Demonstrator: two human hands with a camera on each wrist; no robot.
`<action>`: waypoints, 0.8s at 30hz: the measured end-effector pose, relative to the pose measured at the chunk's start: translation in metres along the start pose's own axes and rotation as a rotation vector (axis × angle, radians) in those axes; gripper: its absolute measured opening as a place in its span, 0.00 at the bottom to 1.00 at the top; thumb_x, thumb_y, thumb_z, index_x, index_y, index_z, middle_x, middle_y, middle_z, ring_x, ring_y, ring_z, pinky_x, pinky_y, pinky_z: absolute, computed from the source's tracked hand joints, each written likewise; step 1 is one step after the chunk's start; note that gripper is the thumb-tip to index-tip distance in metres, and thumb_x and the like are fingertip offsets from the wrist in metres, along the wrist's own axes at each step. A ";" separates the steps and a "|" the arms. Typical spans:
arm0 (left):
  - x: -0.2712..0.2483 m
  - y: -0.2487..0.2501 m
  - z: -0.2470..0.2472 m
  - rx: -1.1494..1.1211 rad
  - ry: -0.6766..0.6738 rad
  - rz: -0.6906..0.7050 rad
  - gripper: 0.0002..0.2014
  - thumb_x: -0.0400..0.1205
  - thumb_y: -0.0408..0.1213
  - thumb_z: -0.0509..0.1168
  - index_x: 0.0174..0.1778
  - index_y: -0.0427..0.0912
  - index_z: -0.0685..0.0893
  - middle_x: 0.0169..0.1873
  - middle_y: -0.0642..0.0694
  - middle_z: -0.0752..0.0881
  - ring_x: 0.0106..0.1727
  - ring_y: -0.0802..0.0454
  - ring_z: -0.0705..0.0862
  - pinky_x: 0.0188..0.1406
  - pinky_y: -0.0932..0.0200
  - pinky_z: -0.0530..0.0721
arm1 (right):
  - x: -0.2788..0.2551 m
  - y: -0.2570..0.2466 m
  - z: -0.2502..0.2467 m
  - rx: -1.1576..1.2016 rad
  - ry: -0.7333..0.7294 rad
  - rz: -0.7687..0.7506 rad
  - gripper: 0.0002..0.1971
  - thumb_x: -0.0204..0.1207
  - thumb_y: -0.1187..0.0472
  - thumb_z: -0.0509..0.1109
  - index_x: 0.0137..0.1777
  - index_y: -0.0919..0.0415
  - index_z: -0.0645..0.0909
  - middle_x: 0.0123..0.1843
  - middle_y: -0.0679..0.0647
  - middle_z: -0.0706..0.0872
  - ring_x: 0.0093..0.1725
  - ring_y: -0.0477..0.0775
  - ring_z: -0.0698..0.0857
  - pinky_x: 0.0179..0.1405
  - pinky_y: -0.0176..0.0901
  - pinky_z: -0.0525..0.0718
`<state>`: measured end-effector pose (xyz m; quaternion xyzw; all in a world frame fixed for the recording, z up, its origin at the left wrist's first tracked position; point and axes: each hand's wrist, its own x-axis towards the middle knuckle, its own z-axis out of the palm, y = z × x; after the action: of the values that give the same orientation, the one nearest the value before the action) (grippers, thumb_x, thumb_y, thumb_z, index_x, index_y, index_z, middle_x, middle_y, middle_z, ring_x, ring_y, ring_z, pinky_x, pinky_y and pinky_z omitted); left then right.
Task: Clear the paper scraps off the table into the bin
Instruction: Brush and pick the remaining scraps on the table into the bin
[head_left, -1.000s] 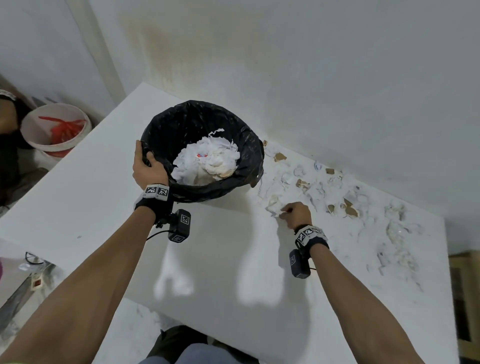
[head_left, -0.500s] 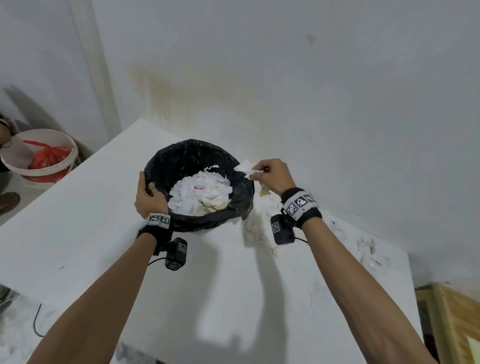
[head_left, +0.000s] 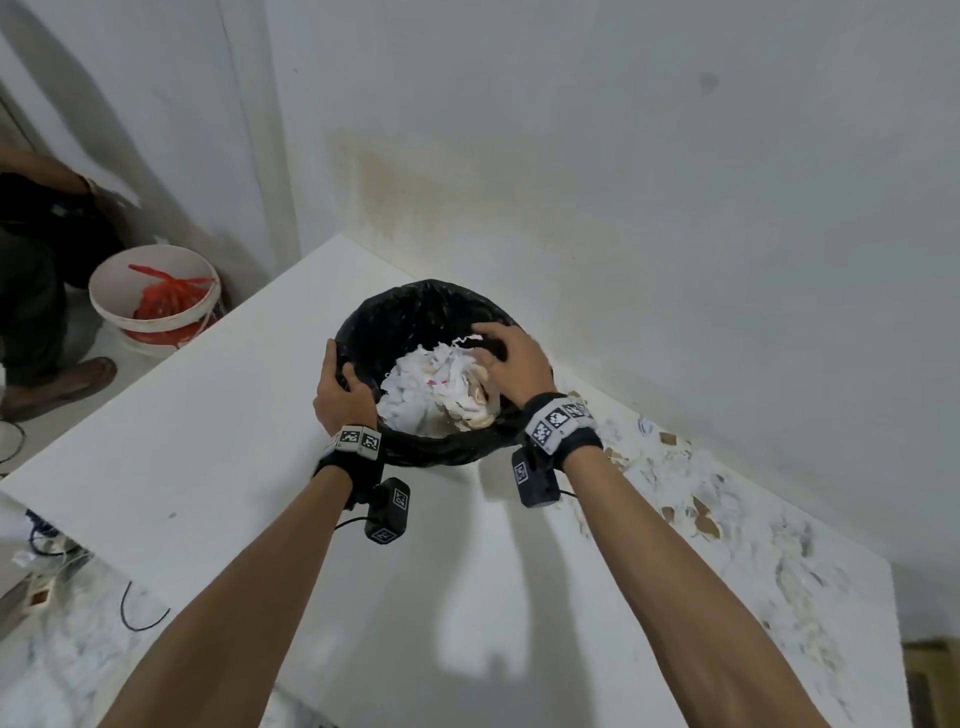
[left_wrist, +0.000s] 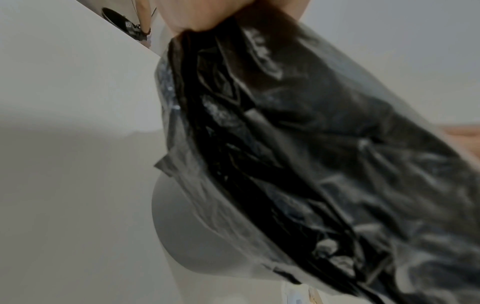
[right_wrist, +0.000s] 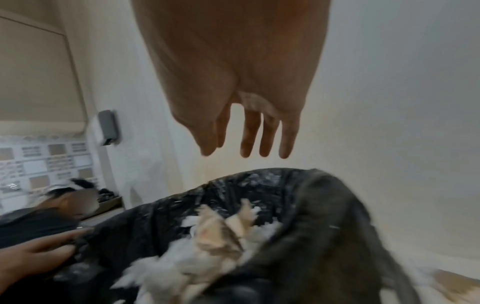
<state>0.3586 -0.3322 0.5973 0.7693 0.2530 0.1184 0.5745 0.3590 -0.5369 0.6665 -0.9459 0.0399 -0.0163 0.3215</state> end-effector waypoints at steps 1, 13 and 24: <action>0.004 -0.001 0.003 0.007 -0.001 0.005 0.21 0.86 0.35 0.56 0.75 0.50 0.73 0.66 0.46 0.82 0.65 0.45 0.81 0.63 0.61 0.76 | 0.001 0.013 -0.007 0.004 0.069 0.014 0.16 0.78 0.54 0.68 0.66 0.47 0.80 0.61 0.53 0.84 0.60 0.54 0.82 0.61 0.45 0.79; 0.026 0.003 0.041 -0.007 0.095 -0.015 0.20 0.86 0.38 0.56 0.75 0.52 0.73 0.68 0.46 0.81 0.68 0.49 0.79 0.53 0.82 0.66 | -0.043 0.223 0.014 -0.202 -0.340 0.576 0.59 0.61 0.40 0.81 0.81 0.31 0.39 0.86 0.57 0.41 0.83 0.71 0.49 0.77 0.74 0.58; 0.032 0.001 0.054 0.031 0.148 0.027 0.20 0.86 0.35 0.56 0.75 0.48 0.73 0.69 0.47 0.80 0.70 0.52 0.77 0.51 0.88 0.61 | -0.060 0.213 0.094 -0.333 -0.285 0.344 0.20 0.78 0.62 0.65 0.70 0.49 0.76 0.75 0.60 0.68 0.72 0.68 0.66 0.62 0.57 0.76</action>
<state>0.4114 -0.3599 0.5777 0.7707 0.2862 0.1788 0.5405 0.2904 -0.6431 0.4615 -0.9577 0.1564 0.1788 0.1621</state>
